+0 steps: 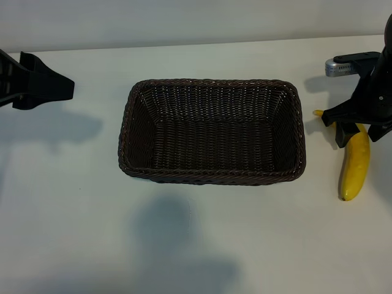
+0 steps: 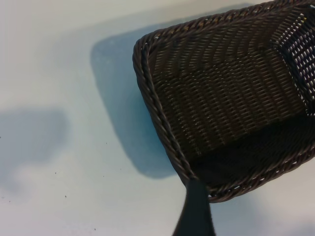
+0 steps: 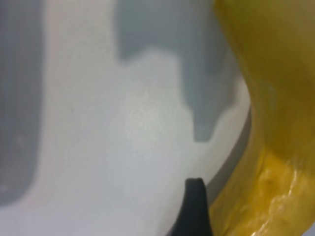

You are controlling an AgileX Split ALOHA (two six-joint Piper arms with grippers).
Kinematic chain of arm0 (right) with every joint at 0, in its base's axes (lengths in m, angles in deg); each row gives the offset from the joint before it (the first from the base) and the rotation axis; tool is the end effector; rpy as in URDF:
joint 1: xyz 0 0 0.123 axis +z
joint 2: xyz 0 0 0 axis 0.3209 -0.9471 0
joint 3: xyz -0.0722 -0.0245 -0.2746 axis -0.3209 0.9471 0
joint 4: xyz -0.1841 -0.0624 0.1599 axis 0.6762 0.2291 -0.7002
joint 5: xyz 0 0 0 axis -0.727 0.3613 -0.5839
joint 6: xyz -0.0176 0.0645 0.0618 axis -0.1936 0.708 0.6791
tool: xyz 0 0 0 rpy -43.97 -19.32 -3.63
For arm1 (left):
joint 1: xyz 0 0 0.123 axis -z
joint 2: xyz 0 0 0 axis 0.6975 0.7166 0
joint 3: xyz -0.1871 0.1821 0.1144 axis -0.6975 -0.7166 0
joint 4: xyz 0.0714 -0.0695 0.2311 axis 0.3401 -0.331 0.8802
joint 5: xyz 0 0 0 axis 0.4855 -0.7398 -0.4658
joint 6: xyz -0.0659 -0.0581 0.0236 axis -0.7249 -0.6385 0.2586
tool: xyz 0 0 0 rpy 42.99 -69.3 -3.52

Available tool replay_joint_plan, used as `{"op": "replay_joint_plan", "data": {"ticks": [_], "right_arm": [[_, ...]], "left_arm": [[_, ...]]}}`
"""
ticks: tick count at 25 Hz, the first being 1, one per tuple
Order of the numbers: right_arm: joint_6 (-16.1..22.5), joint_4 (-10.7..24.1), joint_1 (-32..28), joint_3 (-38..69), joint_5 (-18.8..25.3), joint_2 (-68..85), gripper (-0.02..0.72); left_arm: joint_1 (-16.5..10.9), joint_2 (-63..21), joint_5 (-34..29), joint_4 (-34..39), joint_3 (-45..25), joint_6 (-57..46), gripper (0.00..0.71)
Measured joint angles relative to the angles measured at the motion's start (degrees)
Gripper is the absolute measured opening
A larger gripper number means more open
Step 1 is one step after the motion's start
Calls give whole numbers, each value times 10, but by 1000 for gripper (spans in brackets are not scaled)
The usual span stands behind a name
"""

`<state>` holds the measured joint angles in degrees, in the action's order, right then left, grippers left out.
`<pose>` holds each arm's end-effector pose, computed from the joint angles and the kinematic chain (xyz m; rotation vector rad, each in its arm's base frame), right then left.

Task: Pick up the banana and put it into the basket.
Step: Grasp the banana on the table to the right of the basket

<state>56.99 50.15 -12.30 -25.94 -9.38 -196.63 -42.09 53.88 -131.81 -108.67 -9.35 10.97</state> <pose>0.3674 0.0474 0.1471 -0.2938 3.1147 0.1048 0.2413 -0.0450 0.3519 0.3551 2.3825 -0.4630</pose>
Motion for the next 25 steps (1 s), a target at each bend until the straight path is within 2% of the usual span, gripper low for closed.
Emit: {"op": "replay_joint_plan", "data": {"ticks": [13, 25], "right_arm": [[-2, 0, 0, 0, 0, 0, 605], [-11, 0, 0, 0, 0, 0, 605]], "left_arm": [[0, 0, 0, 0, 0, 0, 575], [0, 0, 0, 0, 0, 0, 575]]}}
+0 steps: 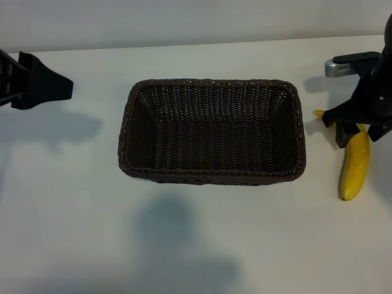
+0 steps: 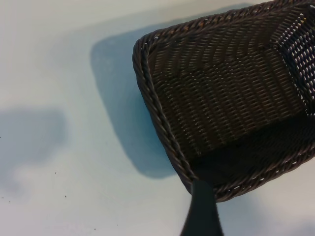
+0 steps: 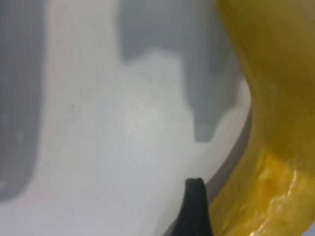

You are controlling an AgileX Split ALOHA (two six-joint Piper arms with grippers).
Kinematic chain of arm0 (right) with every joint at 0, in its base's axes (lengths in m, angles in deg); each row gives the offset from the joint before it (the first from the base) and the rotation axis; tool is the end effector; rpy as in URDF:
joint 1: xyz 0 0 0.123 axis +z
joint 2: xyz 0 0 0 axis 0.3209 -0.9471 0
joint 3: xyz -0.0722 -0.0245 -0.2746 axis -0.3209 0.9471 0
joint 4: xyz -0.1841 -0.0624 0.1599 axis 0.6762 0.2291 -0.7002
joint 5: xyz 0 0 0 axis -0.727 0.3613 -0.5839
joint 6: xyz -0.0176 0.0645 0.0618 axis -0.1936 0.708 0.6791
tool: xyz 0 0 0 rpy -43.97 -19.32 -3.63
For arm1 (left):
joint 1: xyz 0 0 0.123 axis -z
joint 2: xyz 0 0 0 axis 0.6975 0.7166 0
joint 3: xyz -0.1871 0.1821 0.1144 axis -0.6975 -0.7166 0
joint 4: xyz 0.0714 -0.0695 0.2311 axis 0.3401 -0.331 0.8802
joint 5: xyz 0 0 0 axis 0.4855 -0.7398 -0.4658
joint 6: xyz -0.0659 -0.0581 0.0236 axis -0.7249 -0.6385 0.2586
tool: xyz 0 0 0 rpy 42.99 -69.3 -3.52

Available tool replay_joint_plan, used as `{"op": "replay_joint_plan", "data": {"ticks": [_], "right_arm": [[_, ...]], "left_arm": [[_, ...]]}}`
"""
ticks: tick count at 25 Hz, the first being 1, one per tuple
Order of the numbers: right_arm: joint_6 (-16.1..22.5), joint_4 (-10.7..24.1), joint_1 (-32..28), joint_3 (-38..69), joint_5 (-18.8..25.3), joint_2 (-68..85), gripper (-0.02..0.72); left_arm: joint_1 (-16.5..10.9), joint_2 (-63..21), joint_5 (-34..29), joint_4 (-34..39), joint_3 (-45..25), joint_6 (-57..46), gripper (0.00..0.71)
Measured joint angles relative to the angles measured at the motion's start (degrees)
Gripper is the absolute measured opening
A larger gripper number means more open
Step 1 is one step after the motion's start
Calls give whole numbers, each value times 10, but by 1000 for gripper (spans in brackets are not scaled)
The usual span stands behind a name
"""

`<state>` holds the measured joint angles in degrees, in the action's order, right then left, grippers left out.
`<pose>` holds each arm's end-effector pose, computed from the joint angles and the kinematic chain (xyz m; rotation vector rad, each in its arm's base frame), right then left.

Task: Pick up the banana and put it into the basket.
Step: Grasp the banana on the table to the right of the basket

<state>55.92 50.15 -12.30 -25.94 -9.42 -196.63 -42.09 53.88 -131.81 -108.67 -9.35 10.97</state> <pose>0.3675 0.0474 0.1471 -0.3227 3.1105 0.1045 0.2413 -0.0450 0.3519 0.3551 2.3825 -0.4630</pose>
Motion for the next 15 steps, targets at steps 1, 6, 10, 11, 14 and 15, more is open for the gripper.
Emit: {"op": "replay_joint_plan", "data": {"ticks": [1, 6, 10, 11, 14, 15], "right_arm": [[0, 0, 0, 0, 0, 0, 605], [0, 0, 0, 0, 0, 0, 605], [0, 0, 0, 0, 0, 0, 605], [0, 0, 0, 0, 0, 0, 605], [0, 0, 0, 0, 0, -1, 605], [0, 0, 0, 0, -1, -4, 605]], "left_arm": [[0, 0, 0, 0, 0, 0, 575], [0, 0, 0, 0, 0, 0, 574], [0, 0, 0, -1, 0, 0, 574], [0, 0, 0, -1, 0, 0, 574], [0, 0, 0, -1, 0, 0, 574], [0, 0, 0, -1, 0, 0, 574]]}}
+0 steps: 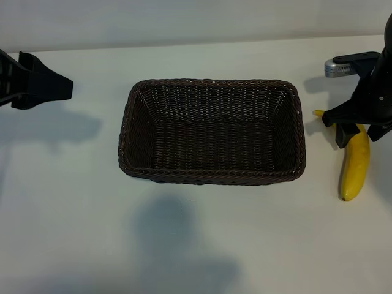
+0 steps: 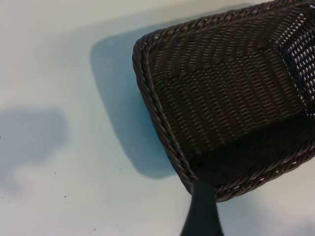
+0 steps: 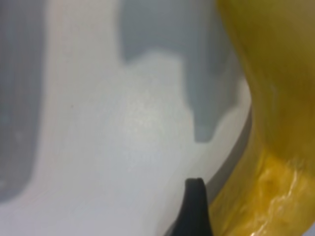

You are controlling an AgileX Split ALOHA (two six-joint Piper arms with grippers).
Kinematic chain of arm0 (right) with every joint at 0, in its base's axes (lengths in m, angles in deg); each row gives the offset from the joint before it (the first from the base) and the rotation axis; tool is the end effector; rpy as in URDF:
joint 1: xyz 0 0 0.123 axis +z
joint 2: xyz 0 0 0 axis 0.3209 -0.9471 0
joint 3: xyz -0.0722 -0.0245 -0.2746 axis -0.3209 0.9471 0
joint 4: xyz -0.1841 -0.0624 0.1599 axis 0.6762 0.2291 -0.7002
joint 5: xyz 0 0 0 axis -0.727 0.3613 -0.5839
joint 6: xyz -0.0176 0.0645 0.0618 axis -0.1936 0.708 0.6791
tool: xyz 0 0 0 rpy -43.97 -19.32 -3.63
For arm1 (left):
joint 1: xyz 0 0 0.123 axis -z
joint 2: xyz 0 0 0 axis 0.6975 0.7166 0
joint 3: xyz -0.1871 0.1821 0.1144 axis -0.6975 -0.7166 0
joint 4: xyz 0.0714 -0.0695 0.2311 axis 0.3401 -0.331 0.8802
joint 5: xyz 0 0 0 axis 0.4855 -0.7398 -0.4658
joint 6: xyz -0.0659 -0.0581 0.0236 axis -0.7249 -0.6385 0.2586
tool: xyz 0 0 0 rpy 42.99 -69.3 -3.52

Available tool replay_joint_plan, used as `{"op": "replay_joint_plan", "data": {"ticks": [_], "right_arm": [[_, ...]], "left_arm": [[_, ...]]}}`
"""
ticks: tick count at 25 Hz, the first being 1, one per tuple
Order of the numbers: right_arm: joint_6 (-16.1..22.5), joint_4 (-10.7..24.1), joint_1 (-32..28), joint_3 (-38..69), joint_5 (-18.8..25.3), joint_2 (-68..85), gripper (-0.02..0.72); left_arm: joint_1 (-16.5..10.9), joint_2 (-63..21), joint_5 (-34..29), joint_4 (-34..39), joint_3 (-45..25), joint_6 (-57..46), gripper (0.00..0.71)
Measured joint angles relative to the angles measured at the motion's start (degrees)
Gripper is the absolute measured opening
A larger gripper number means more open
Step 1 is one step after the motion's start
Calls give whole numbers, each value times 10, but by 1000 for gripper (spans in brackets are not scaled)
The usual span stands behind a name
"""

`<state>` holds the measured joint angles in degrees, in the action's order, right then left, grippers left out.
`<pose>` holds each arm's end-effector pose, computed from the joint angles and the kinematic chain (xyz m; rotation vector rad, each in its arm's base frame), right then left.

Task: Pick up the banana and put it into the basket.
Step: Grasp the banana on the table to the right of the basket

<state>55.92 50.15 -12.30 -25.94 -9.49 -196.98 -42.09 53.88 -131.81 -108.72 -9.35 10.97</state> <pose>0.3677 0.0474 0.1449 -0.3229 3.1154 0.1045 0.2413 -0.0451 0.3520 0.3547 2.3822 -0.4640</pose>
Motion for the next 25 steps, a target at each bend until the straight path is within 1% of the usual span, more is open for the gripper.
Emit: {"op": "replay_joint_plan", "data": {"ticks": [3, 14, 17, 20, 21, 25], "right_arm": [[0, 0, 0, 0, -8, -12, 605], [-1, -2, 0, 0, -8, -22, 596], [-1, -2, 0, 0, -8, -30, 550], [-1, -2, 0, 0, -7, -31, 443], [-1, -2, 0, 0, -6, -31, 429], [-1, -2, 0, 0, -5, -31, 429]], "left_arm": [[0, 0, 0, 0, 0, 0, 574], [0, 0, 0, 0, 0, 0, 574], [0, 0, 0, 0, 0, 0, 574], [0, 0, 2, 0, 0, 0, 573], [0, 0, 3, 0, 0, 0, 573], [0, 0, 4, 0, 0, 0, 573]]}}
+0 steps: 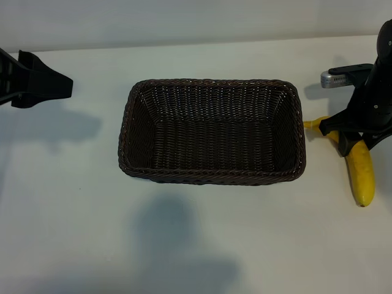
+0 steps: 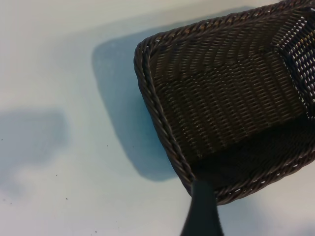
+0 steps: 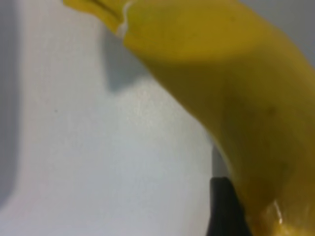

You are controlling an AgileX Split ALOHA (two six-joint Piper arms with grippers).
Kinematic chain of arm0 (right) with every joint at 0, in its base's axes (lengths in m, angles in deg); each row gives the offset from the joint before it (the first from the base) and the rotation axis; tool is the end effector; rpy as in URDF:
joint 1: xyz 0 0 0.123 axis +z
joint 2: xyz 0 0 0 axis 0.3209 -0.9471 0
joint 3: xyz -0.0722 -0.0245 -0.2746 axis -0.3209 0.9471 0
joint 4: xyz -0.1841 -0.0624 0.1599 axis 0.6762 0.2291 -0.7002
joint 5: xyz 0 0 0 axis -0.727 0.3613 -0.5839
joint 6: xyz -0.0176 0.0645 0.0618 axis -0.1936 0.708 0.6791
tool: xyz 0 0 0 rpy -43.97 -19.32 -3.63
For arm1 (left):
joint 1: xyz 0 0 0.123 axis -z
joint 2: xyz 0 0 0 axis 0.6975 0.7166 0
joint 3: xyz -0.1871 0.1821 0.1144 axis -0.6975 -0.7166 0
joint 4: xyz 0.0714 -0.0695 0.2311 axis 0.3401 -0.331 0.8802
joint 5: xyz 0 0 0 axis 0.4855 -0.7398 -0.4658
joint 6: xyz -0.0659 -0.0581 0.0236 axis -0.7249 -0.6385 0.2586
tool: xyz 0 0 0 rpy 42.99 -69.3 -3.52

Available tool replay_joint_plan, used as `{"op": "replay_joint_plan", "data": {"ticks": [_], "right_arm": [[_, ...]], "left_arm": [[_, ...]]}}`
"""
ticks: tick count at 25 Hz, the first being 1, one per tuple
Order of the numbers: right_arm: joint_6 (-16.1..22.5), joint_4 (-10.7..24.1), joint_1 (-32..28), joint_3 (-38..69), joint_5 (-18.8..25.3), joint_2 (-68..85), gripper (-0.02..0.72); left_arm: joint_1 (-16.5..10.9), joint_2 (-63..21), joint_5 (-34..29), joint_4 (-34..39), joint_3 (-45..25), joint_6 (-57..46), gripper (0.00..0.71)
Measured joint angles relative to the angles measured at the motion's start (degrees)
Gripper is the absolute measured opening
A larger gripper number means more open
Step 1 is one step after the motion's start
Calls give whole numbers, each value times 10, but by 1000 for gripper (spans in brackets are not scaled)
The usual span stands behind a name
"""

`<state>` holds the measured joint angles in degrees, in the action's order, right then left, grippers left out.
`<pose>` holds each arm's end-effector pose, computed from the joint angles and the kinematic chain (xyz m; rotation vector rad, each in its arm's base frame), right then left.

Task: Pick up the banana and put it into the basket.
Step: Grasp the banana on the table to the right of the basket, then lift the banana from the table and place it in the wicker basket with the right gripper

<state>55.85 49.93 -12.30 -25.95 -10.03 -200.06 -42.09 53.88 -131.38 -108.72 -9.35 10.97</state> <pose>0.3692 0.0478 0.1249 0.3150 -3.0874 -0.1070 0.2418 -0.0449 0.3523 0.3511 2.3762 -0.4606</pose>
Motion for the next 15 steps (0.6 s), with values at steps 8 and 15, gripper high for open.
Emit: {"op": "replay_joint_plan", "data": {"ticks": [8, 15], "right_arm": [[20, 21, 0, -3, 11, 18, 429], [37, 33, 0, -42, 31, 115, 429]], "left_arm": [[0, 0, 0, 0, 0, 0, 573], [0, 0, 0, 0, 0, 0, 573]]}}
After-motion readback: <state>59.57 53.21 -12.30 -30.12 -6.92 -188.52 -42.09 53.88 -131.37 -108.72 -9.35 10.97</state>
